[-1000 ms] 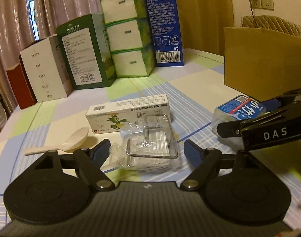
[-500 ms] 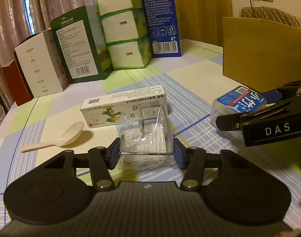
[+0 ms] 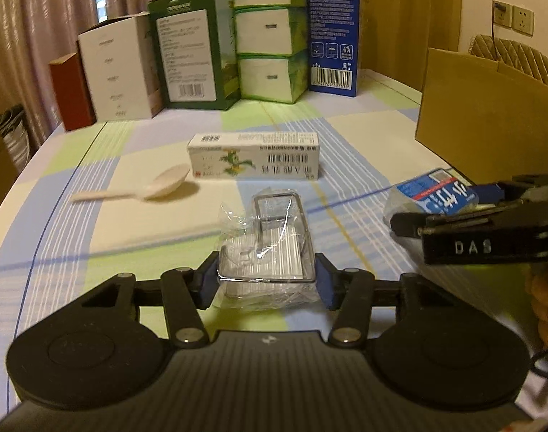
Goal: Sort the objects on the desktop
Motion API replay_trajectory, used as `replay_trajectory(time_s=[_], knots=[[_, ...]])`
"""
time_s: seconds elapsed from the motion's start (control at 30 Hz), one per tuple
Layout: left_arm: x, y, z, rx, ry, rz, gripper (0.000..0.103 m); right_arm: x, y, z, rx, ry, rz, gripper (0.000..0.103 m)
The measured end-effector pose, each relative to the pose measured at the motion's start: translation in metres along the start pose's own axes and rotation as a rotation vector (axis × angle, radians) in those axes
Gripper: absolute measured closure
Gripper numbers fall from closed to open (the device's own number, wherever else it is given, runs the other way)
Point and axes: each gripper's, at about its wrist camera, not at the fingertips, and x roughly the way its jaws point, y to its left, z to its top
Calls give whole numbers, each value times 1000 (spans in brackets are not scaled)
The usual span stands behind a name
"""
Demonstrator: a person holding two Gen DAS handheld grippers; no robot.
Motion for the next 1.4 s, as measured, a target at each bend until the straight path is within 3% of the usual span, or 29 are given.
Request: replay_trajectory(time_s=[0.57,1.0,1.4], knots=[[-128,-17,-43,-225,70,23,55,-148,27,-27,-53,-26,29,19],[-212,-50,-47,-241,76,54,55,-225,22,-39,-40,-56,33,19],[-236,-88,-40,-186,64,39,55,-266,-1,-54,6,-64,13,19]])
